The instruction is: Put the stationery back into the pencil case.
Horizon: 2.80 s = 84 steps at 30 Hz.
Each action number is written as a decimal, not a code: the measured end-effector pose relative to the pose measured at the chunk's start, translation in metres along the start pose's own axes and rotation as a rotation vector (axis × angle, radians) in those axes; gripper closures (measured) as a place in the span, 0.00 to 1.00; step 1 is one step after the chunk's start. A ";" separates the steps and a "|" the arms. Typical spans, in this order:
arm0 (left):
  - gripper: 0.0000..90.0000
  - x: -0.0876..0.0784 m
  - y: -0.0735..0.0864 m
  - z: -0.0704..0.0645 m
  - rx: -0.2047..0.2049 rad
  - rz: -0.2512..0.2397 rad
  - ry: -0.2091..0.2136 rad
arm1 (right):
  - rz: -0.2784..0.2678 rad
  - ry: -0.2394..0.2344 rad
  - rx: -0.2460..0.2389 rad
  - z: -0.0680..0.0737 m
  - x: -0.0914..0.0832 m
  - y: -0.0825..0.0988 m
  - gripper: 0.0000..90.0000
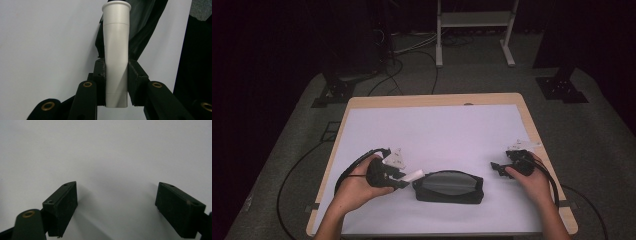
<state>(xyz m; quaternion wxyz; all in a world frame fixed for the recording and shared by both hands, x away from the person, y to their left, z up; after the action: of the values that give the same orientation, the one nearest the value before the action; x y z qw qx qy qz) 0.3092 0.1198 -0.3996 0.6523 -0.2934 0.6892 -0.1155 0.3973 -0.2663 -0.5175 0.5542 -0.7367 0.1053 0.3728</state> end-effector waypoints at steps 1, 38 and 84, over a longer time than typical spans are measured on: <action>0.79 0.000 -0.002 0.000 0.003 -0.005 0.002 | 0.000 0.000 0.000 0.000 0.000 0.000 0.18; 0.79 0.037 -0.060 -0.004 0.115 0.014 0.090 | 0.000 0.000 0.000 0.000 0.000 0.000 0.18; 0.80 0.087 -0.069 -0.003 0.136 0.068 0.146 | 0.000 -0.001 0.001 0.000 0.000 0.000 0.18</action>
<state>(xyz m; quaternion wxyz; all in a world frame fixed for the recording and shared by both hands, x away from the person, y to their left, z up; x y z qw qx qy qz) 0.3259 0.0161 -0.4342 0.6223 -0.2155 0.7352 -0.1609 0.3973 -0.2663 -0.5174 0.5544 -0.7364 0.1054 0.3731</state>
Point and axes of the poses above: each handheld gripper's, and its own axes: x roughly forward along the jaws, y roughly out of its underside, z roughly to its left, the point moved 5 cm from there along x, roughly forward along the jaws, and after that the axes turned 11 degrees about y, right-handed, at the moved point
